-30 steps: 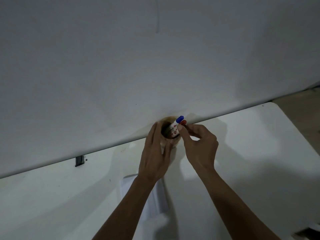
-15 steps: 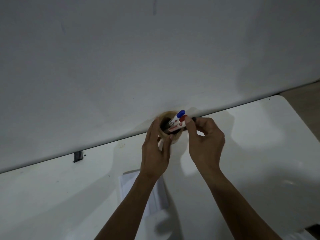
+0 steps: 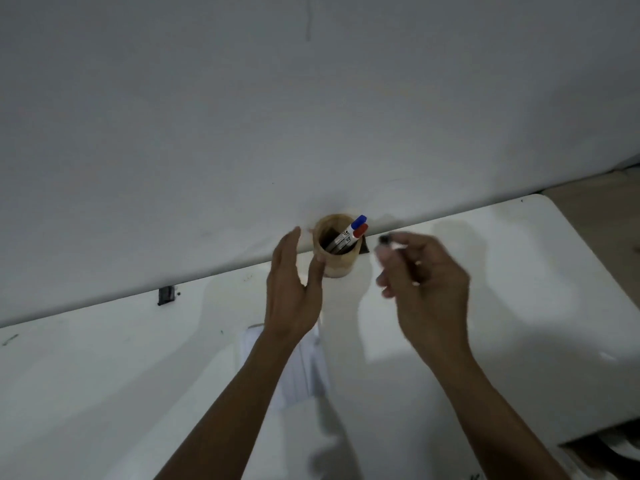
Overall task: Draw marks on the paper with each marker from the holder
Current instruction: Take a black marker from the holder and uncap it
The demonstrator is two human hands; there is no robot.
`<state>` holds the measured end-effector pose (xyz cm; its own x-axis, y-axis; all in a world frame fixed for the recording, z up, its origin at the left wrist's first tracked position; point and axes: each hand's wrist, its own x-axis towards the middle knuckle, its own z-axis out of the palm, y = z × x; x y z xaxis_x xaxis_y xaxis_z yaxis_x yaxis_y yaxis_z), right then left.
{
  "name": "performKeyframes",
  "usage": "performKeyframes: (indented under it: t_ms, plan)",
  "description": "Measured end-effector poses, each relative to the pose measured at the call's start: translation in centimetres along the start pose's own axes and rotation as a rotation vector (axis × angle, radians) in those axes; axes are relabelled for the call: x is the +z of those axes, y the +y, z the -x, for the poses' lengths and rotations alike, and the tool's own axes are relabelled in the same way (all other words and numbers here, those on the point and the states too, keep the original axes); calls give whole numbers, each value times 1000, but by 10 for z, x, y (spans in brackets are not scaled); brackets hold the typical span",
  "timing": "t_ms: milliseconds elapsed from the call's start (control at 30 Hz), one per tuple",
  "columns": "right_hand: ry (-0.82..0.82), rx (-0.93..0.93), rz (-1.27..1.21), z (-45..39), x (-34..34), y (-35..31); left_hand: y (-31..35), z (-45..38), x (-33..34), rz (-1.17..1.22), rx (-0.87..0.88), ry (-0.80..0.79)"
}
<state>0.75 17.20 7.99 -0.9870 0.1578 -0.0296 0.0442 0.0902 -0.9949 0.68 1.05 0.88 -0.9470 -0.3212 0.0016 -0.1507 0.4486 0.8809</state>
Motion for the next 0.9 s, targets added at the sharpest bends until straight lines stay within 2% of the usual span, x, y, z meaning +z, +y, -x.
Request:
performKeyframes:
  t_ms: [67,200,267,433,567,633,733,900]
  plan:
    - [-123,102,86,17,5,15,10,17,-24,25,-70,-10]
    - [-345,160,292,56,19,24,14,55,-78,50,-96,-270]
    - [-432,181,311,73,30,20,11,72,-100,54,-91,-332]
    - [-556,176,343,114,61,5,-7,107,-150,116,-170,-323]
    - [-676,77,484,139,77,3,-31,133,-191,209,-252,-159]
    - [-660,77,465,151,82,1,-46,146,-212,256,-293,-101]
    - [-569,206,220,170,91,-6,-66,164,-233,243,-277,-91]
    - [-282,414,-195,204,120,-9,-79,190,-241,64,-96,-20]
